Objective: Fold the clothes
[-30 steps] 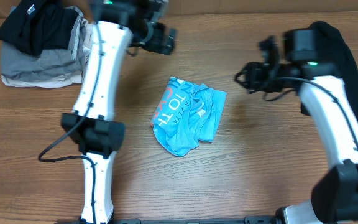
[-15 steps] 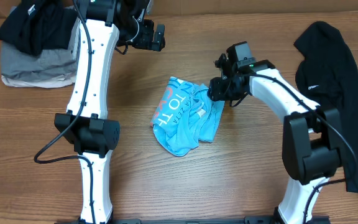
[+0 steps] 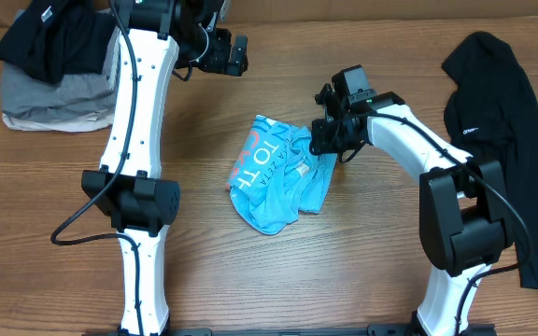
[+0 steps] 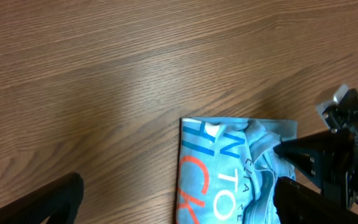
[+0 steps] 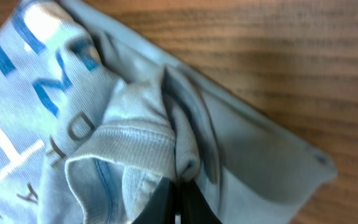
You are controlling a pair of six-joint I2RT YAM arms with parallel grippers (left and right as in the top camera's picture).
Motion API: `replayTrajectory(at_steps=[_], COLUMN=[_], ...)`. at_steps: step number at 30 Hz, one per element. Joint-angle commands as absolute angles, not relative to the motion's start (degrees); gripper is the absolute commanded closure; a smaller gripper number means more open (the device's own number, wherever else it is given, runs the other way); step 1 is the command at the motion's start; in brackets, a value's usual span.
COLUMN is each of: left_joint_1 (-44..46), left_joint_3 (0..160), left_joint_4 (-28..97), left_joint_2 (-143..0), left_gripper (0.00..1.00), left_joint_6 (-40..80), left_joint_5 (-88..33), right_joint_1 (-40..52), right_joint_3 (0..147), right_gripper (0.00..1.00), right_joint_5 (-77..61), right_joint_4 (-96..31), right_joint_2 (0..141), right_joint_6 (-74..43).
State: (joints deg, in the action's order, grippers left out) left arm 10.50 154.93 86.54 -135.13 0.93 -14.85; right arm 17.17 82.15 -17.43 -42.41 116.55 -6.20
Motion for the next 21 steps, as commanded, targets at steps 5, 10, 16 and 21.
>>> replayTrajectory(at_steps=[5, 10, 16, 21], left_joint_1=[10.9, 10.9, 10.9, 10.9], left_joint_3=[155.3, 155.3, 155.3, 155.3], left_joint_4=[86.2, 86.3, 86.3, 86.3], left_joint_2=[-134.7, -134.7, -134.7, -134.7], left_gripper=[0.00, 0.00, 0.00, 0.00], left_joint_6=[-0.3, -0.2, -0.3, -0.3], left_joint_5=[-15.9, -15.9, -15.9, -15.9], right_joint_1=[13.1, 9.4, 7.9, 7.9], right_joint_3=[90.8, 91.4, 91.2, 91.2], right_gripper=[0.96, 0.96, 0.39, 0.32], right_joint_5=[-18.0, -15.8, -15.6, -21.1], right_joint_4=[-46.0, -42.8, -44.0, -49.2], right_joint_2=[115.5, 115.8, 115.9, 115.7], right_joint_6=[-6.2, -6.2, -6.0, -8.1])
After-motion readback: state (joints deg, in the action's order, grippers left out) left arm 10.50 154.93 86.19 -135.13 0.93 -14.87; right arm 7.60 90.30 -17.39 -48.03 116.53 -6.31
